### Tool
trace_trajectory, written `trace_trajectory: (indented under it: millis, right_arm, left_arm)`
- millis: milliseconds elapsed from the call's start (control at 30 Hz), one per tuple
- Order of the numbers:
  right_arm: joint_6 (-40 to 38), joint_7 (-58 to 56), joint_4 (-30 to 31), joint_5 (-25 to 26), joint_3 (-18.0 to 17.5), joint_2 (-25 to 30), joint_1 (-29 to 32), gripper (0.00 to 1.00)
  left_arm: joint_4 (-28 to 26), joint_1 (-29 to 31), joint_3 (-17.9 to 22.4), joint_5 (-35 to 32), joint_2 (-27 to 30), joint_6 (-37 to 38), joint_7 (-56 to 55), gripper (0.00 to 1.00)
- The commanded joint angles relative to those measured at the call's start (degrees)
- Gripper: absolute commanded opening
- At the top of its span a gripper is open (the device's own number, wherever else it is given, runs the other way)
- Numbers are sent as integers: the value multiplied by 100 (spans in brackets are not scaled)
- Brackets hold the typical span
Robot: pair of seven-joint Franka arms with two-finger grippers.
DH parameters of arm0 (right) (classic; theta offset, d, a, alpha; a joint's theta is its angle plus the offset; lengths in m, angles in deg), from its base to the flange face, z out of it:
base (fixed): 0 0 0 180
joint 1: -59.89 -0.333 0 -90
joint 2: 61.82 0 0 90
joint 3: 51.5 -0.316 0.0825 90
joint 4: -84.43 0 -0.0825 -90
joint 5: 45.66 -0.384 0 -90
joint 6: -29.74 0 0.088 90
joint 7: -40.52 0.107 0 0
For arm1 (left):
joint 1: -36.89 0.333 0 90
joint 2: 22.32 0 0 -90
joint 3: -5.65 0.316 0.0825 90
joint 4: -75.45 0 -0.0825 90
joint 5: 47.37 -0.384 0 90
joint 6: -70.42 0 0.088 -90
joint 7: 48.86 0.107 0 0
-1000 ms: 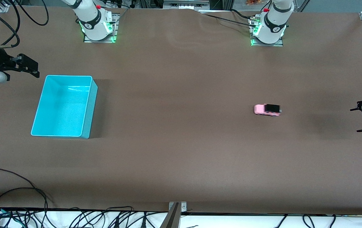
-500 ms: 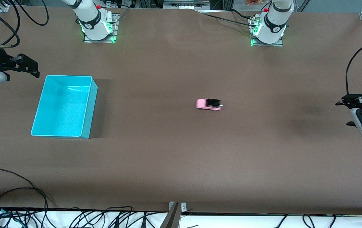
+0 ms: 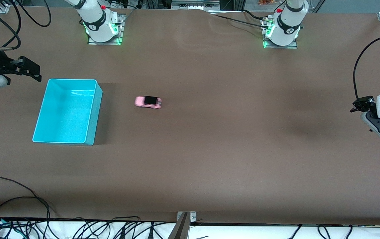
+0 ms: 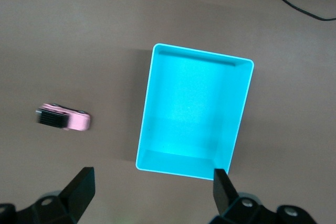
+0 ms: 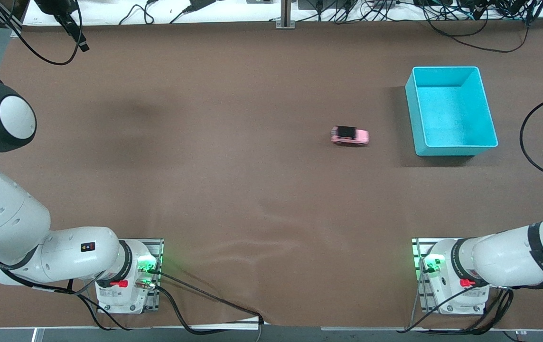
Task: Wind and store pink jeep toy
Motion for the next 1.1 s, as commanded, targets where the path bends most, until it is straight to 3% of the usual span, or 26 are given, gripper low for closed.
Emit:
trace_trajectory:
  millis: [0,333,633,800,1067]
  right_arm:
    - [-10,-80,0,-74,-7,29,37,100]
    - [-19,-88,0,-66,-7,29,37,100]
    - [-45,-220,9,-66,-7,-6,37,100]
    - [-54,-212,9,-66,-51,-173,-33,100]
    - [-71,-281,18,-311,-253,-226,-77,100]
  left_arm:
    - [-911,-246,147,117,759,-442,-739,100]
    - [-1070,-439,147,266,1031,-416,-2147,100]
    - [-1747,-509,147,468,1620,-424,-3290,100]
    - [-1747,-580,147,1057,1691,-302,-3580,100]
    - [-1729,-703,138,1172,1797,50,-4169,100]
